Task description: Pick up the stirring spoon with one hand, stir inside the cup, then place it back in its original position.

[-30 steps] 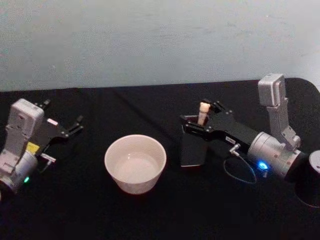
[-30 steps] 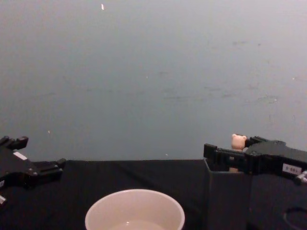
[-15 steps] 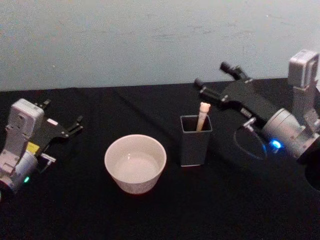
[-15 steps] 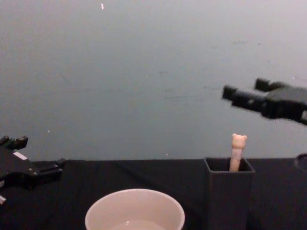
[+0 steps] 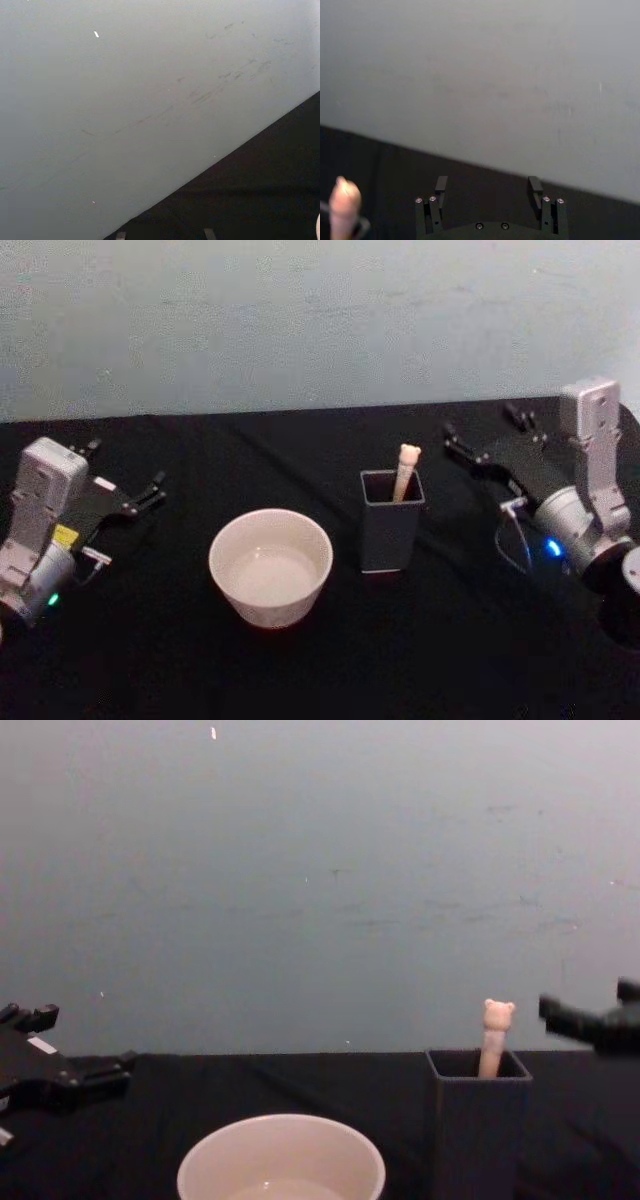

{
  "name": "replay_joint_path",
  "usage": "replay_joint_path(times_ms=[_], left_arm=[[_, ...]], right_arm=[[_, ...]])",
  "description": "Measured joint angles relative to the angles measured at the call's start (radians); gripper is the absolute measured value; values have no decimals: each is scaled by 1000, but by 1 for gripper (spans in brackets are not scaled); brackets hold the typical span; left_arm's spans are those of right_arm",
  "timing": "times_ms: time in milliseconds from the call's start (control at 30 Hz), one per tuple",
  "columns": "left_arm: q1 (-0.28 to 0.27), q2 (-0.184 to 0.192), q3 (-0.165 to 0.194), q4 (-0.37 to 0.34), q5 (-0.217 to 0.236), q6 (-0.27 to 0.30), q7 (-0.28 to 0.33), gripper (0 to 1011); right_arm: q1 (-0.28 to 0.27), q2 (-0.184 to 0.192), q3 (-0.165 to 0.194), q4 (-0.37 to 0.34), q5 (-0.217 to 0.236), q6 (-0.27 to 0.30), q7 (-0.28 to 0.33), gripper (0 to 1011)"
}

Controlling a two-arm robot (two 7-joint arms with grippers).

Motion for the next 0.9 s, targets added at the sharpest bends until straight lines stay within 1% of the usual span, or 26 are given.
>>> replay_joint_path(times_ms=[100, 300, 433, 900], left_arm=[[0, 0, 0, 0, 0, 0, 0, 1001], [0, 0, 0, 0, 0, 0, 0, 1001], [0, 0, 0, 0, 0, 0, 0, 1001], [0, 0, 0, 0, 0, 0, 0, 1001]], right_arm=[[4, -11, -7, 37, -15, 15, -1, 1000], [10, -25, -13, 81, -31, 34, 20, 1000], [12, -29, -13, 90, -37, 38, 25, 1002], [11, -28, -13, 87, -36, 37, 25, 1002]])
